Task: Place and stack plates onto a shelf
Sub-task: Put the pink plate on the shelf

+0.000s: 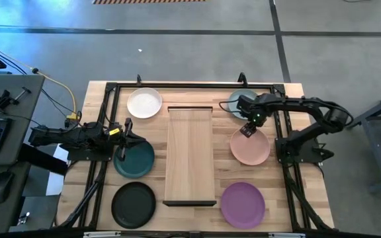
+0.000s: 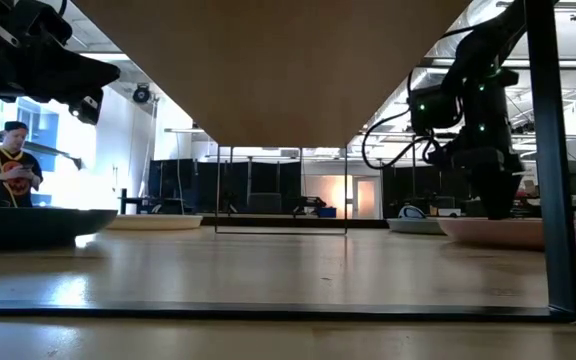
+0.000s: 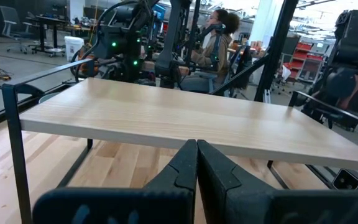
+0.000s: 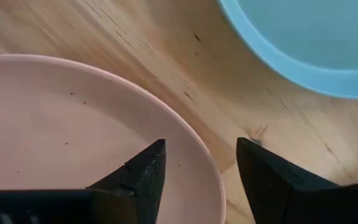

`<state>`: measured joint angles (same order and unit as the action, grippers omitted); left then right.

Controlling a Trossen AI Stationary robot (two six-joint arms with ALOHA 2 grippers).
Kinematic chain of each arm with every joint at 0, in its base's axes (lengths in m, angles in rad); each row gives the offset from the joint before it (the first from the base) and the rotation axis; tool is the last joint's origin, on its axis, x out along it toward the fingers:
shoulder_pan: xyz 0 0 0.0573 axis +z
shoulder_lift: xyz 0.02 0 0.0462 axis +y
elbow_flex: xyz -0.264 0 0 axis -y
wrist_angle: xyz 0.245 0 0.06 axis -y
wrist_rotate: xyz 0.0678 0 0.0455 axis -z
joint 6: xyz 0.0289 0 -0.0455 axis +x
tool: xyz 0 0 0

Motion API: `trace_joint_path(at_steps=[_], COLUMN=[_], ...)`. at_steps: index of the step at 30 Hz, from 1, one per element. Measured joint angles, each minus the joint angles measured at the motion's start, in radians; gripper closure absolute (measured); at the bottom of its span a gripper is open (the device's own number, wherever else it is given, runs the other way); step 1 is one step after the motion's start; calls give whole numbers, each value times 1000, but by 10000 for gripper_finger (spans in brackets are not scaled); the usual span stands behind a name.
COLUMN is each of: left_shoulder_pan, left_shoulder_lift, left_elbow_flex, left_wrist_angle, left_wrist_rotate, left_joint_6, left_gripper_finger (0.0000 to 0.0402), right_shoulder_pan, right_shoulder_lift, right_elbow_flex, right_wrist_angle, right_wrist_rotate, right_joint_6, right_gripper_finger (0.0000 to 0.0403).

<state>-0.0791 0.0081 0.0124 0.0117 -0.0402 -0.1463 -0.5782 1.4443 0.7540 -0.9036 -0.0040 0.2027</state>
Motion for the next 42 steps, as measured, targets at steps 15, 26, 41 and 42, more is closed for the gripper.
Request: trace_joint_path(at_steps=[15, 26, 41, 42], left_shoulder_pan=[0, 0, 0, 0], left_shoulder_lift=[0, 0, 0, 0], left_elbow_flex=[0, 0, 0, 0], left_wrist_angle=[0, 0, 0, 0], left_wrist_rotate=[0, 0, -1, -1], left_joint_6=[0, 0, 0, 0], left_gripper_finger=[401, 401, 401, 401], right_shoulder_pan=[0, 1, 24, 32], right_shoulder_lift=[32, -203, -325, -319], right_elbow_flex=[0, 62, 489, 522], right_wrist_angle=[-27, -337, -661, -658], right_wrist_rotate=[-3, -77, -532, -560], right_joint_6=[-17, -46, -195, -195], right_gripper_finger=[384, 402, 403, 403])
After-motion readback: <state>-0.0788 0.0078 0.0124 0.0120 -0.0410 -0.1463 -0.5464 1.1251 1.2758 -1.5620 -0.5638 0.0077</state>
